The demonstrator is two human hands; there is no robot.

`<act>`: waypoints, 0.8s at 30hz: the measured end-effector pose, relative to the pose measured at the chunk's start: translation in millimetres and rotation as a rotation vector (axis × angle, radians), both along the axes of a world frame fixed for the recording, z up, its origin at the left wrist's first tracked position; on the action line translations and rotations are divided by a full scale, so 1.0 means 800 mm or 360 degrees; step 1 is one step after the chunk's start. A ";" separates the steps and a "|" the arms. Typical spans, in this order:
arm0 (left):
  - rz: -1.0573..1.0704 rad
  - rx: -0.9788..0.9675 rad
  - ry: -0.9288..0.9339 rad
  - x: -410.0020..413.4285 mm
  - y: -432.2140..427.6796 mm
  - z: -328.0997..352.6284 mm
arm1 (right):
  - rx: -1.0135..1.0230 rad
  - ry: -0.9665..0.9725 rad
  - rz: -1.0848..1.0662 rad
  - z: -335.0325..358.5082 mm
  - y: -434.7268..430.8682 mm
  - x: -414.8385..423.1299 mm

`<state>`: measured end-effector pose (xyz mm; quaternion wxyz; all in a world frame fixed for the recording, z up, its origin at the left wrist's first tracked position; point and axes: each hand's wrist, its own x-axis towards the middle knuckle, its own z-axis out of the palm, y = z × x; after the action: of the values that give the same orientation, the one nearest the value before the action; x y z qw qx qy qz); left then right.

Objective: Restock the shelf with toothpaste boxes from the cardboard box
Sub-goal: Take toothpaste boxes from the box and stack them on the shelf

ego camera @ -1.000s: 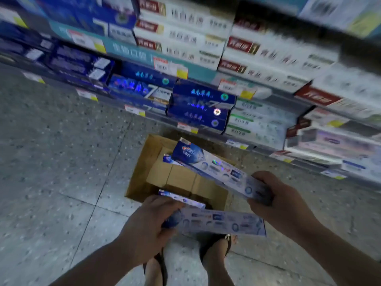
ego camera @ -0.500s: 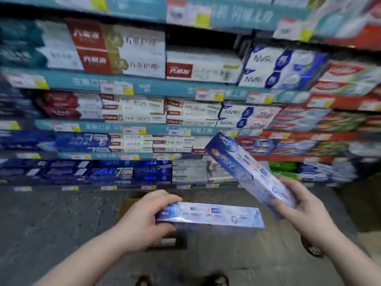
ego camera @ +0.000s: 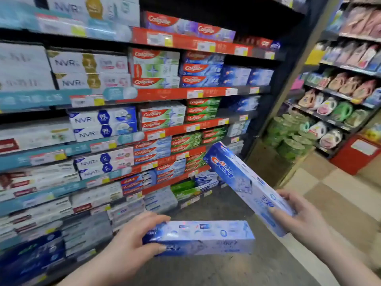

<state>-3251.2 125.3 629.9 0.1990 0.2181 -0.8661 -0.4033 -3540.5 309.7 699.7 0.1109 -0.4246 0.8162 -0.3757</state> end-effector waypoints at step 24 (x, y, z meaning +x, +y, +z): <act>-0.0098 0.0060 -0.0040 -0.420 0.001 0.088 | -0.0067 0.0227 -0.0131 0.084 0.073 -0.385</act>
<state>-3587.1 126.0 700.2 0.1716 0.2000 -0.8671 -0.4226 -3848.5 368.3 766.8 0.0280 -0.4187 0.8306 -0.3659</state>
